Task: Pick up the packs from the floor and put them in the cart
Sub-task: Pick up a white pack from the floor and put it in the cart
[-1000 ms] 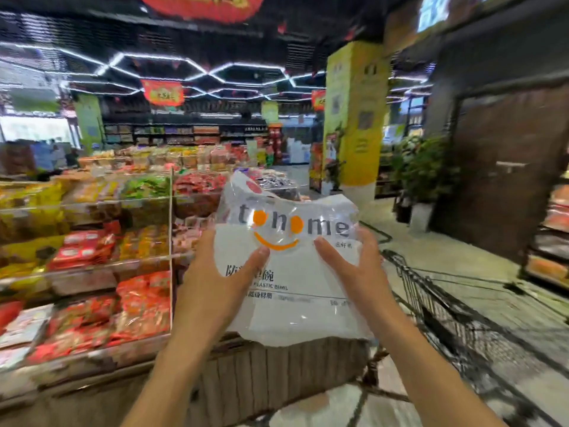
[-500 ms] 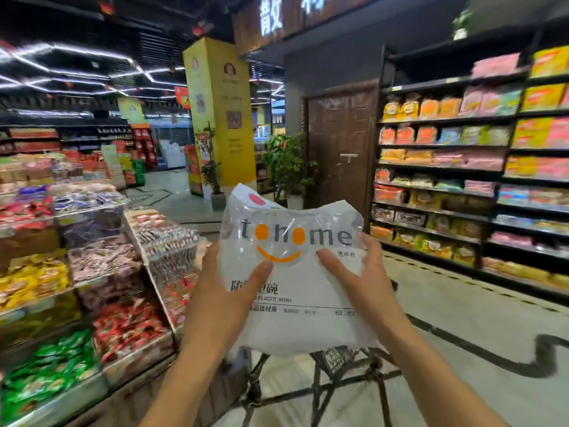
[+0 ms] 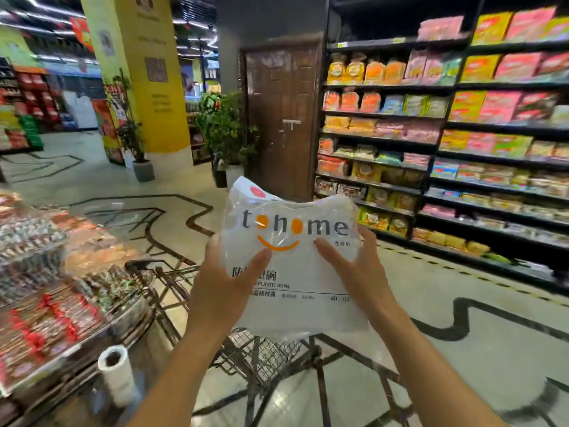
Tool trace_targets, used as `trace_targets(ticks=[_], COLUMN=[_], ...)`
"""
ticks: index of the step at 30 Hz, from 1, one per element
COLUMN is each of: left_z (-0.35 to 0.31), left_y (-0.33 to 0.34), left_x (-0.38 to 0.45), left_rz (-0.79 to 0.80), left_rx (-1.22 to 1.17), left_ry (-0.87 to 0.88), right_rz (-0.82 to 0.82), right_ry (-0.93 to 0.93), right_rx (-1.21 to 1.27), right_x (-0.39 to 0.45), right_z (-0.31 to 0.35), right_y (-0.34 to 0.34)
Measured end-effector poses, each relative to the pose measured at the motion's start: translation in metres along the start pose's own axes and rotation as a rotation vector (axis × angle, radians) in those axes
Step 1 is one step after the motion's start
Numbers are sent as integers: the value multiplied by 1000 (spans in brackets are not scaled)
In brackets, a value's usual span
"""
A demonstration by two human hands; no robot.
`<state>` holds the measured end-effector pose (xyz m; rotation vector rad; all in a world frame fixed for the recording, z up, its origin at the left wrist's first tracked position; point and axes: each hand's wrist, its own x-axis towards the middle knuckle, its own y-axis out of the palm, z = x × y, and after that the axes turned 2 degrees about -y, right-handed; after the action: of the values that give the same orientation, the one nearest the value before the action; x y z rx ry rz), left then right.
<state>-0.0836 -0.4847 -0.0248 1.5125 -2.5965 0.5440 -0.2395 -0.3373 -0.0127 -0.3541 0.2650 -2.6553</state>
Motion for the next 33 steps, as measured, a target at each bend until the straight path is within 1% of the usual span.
trace_targets(ticks=[6,9,14,20,24,29,33], left_z=[39,64,112,182,234,311,361], left_y=[61,89,121,157,183,220,242], left_x=[104,151,222,301,339,346,334], left_rz=[63,14,-42,-221,-312,-390,-461], left_rx=[-14,0,23,111,109,103,57], left_ry=[-82,-137,-219,-344,-482,-741,-917], right_rz=[26,64,182,390,598,815,982], right_ry=[56,87,131,152,212,305,350], right_rx=[-51,-35,-32,9,-16,-107,-212], right_x=[120,172,262,376,432,471,472], right_z=[-43,-70,-116,-180,-240,-321,-366], right_y=[31,49,91,167,219,269,303])
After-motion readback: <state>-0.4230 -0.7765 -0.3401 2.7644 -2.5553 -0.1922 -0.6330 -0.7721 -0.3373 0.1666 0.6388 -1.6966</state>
